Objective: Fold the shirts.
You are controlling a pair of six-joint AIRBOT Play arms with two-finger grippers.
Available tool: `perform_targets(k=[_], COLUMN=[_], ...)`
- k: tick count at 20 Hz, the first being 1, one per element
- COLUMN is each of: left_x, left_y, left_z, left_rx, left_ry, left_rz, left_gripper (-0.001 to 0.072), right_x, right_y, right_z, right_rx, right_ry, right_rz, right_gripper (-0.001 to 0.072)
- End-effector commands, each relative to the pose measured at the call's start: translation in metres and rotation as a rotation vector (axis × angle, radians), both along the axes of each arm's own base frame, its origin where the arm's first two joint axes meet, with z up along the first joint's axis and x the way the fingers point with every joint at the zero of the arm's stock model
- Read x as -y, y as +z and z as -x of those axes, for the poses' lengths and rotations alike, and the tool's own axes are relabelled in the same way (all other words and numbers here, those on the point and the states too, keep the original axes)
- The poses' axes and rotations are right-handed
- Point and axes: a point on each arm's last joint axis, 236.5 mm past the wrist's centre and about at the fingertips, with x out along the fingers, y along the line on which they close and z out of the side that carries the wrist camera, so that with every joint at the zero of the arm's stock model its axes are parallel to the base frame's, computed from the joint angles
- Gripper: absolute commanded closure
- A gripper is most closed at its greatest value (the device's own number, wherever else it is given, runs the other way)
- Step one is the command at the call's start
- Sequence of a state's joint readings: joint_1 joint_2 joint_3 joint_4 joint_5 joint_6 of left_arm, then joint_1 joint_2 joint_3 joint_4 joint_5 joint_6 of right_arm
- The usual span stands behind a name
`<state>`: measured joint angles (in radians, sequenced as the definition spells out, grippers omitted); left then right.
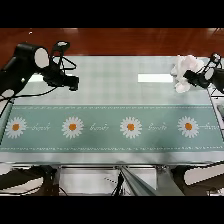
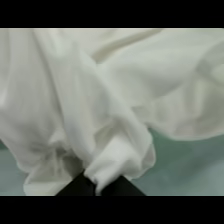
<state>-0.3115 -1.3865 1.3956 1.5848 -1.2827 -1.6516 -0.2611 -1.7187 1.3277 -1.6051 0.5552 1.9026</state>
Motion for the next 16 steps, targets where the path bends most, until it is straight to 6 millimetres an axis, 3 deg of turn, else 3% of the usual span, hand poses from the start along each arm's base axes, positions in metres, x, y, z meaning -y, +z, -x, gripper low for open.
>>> perform_targets(k=[1,3,5,7,10,13,14,16], left_x=[0.004,0.006,0.012,0.023,0.038,0.037,0.033,0.025], left_y=[0.024,0.058,0.103,0.158,0.246,0.315,0.333,0.356], left_z=[-0.001,-0.007,-0.01,-0.006,0.018,0.057,0.071,0.097], left_rx=[0.033,0.095,0.178,0.274,0.441,0.588,0.632,0.696], left_ry=[-0.002,-0.002,-0.008,-0.024,-0.07,-0.108,-0.113,-0.121], left_rz=[0.027,0.047,0.09,0.171,0.316,0.404,0.418,0.435], left_gripper=[-0.0007,-0.0006,-0.0007,-0.0007,-0.0007,-0.0006,-0.0007,-0.0006], right_x=[-0.015,-0.018,-0.031,-0.052,-0.101,-0.147,-0.159,-0.177], right_y=[0.05,0.126,0.214,0.299,0.407,0.484,0.5,0.515], right_z=[-0.022,-0.028,-0.02,0.001,0.057,0.121,0.141,0.172], right_rx=[0.13,0.291,0.464,0.625,0.837,1.022,1.066,1.095], right_ry=[0.095,0.103,0.12,0.163,0.251,0.329,0.354,0.398], right_rz=[0.077,0.124,0.172,0.23,0.294,0.294,0.285,0.258], right_gripper=[0.069,0.069,0.069,0.0691,0.069,0.0691,0.069,0.069])
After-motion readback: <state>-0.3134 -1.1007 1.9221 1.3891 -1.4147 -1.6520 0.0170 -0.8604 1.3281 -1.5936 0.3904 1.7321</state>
